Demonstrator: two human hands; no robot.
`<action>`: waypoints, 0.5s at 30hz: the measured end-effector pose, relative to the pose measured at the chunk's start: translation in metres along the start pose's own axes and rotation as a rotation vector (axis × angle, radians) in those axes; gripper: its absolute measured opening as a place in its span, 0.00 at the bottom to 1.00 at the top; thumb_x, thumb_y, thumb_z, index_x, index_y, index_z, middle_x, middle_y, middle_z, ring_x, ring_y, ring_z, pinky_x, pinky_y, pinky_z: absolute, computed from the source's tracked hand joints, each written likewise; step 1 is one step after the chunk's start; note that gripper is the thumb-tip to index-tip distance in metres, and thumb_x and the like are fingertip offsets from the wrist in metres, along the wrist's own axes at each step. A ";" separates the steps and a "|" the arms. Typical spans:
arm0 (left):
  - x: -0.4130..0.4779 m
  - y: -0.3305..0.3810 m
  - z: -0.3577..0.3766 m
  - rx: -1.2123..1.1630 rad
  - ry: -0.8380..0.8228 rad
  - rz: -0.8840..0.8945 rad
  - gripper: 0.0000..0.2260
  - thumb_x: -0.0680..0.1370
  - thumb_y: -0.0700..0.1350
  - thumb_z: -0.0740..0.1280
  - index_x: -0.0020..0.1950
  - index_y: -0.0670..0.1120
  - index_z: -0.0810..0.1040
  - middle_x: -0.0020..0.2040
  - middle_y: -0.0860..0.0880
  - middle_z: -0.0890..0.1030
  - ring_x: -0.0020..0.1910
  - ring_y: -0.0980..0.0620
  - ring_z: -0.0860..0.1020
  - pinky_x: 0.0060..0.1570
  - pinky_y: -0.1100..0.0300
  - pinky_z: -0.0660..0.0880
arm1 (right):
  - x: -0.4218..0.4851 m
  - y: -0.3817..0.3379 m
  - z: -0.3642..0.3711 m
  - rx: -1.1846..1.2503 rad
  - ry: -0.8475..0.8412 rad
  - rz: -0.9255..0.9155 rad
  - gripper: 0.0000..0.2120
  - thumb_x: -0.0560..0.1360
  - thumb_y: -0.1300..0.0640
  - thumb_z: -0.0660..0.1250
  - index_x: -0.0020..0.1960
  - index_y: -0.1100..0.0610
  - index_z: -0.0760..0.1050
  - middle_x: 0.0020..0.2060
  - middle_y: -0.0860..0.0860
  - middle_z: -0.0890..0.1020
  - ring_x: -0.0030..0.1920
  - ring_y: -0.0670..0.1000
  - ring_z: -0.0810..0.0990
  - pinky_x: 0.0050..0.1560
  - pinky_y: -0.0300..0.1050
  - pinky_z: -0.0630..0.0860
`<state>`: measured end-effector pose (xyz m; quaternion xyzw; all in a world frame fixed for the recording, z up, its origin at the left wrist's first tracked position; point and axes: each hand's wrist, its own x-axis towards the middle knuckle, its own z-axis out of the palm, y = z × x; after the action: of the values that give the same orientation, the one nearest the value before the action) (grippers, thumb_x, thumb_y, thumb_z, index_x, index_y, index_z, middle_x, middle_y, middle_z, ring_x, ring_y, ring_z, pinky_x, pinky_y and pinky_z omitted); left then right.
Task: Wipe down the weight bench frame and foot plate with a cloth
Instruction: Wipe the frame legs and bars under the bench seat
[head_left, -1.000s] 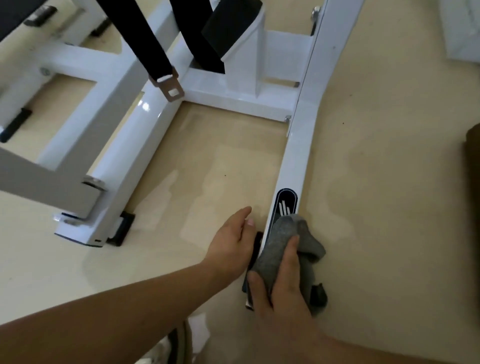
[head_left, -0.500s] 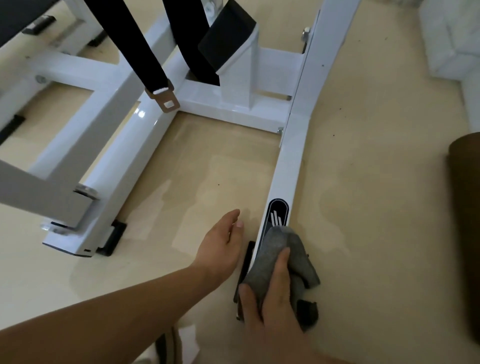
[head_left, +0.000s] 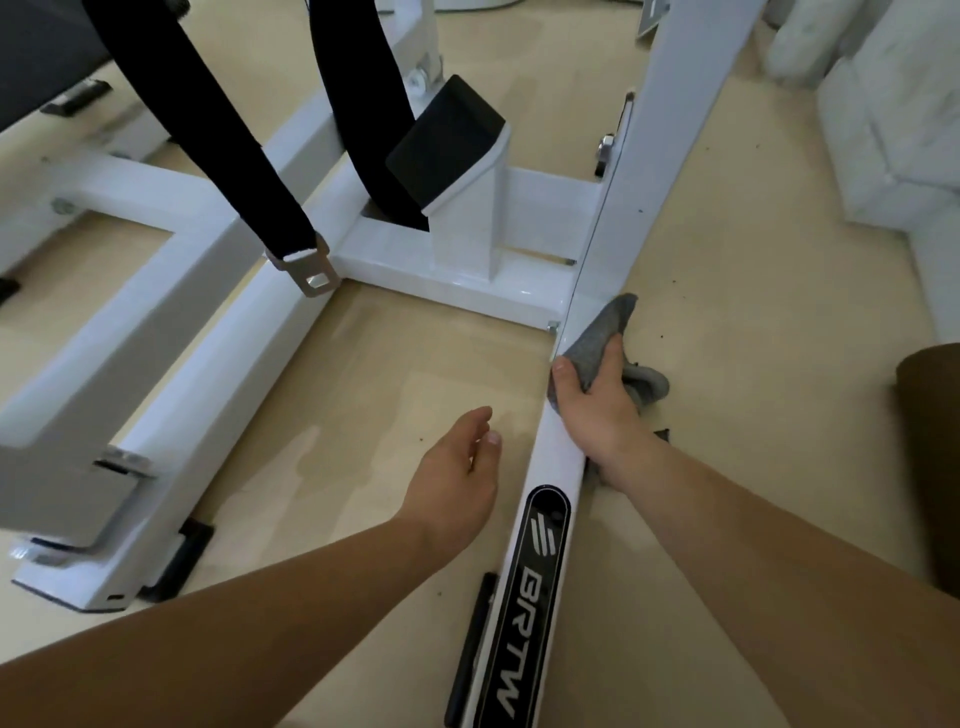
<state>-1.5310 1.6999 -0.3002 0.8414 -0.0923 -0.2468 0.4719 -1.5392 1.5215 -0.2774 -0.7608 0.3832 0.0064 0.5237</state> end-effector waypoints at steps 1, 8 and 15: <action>0.003 0.002 0.001 0.000 -0.010 0.002 0.21 0.86 0.54 0.57 0.80 0.54 0.66 0.75 0.53 0.73 0.73 0.57 0.70 0.68 0.65 0.62 | 0.005 -0.003 -0.001 -0.030 0.015 0.002 0.39 0.83 0.37 0.57 0.81 0.39 0.33 0.81 0.56 0.55 0.77 0.61 0.62 0.68 0.54 0.67; -0.003 -0.003 -0.002 0.018 -0.065 -0.012 0.21 0.86 0.54 0.56 0.80 0.55 0.65 0.75 0.53 0.73 0.73 0.56 0.71 0.71 0.62 0.65 | -0.007 0.006 0.005 -0.248 -0.031 -0.172 0.37 0.85 0.41 0.53 0.82 0.47 0.31 0.83 0.50 0.38 0.82 0.56 0.46 0.78 0.53 0.51; -0.021 -0.009 -0.015 0.056 -0.039 -0.078 0.21 0.86 0.55 0.57 0.79 0.54 0.67 0.75 0.54 0.73 0.73 0.54 0.71 0.76 0.51 0.66 | -0.116 0.057 0.023 -0.227 -0.213 -0.282 0.39 0.85 0.43 0.52 0.77 0.48 0.23 0.77 0.49 0.24 0.78 0.46 0.33 0.74 0.38 0.40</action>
<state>-1.5417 1.7241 -0.2943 0.8521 -0.0756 -0.2787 0.4364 -1.6458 1.5976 -0.2857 -0.8561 0.2124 0.0566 0.4677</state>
